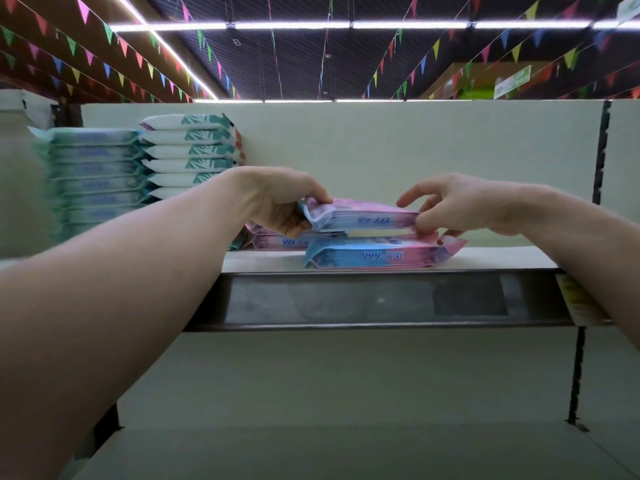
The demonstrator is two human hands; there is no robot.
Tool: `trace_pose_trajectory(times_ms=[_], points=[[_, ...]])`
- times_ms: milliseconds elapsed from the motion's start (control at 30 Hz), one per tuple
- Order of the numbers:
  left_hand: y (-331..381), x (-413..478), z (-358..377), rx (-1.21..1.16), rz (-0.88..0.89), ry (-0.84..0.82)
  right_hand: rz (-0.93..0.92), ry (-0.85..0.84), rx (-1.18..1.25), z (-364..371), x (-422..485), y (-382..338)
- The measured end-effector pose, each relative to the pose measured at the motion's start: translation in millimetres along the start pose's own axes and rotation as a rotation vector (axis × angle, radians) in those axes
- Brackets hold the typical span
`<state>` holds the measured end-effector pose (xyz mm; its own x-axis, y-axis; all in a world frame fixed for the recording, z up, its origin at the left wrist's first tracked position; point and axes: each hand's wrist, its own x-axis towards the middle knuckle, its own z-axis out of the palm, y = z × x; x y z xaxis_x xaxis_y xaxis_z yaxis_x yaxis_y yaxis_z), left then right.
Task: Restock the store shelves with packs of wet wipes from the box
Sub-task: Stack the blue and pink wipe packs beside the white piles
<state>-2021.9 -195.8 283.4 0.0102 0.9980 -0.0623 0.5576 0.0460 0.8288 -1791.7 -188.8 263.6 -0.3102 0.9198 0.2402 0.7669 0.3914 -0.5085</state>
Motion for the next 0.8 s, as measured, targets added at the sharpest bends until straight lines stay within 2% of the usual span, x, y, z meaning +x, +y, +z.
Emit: trace_pose_trajectory(times_ms=[200,333,400,467,567,667,800], points=[[0,2,5,-0.012,-0.010,0.028,-0.079,-0.003,-0.061,-3,-3,-2],[7,-1,11,-0.114,0.046,0.050,-0.324,0.046,-0.108,6,-6,-15],[9,-2,15,-0.178,0.057,0.058,-0.452,0.117,-0.139,14,-8,-23],[11,-5,17,-0.274,0.069,0.059,-0.559,0.209,-0.295,18,-6,-25],[14,-7,17,-0.406,0.150,0.014,-0.714,0.507,-0.498,14,3,-20],[16,-5,11,-0.426,0.276,-0.088,-0.710,0.708,-0.323,9,8,-15],[15,-1,10,-0.345,0.381,-0.188,-0.582,0.698,0.206,2,5,-19]])
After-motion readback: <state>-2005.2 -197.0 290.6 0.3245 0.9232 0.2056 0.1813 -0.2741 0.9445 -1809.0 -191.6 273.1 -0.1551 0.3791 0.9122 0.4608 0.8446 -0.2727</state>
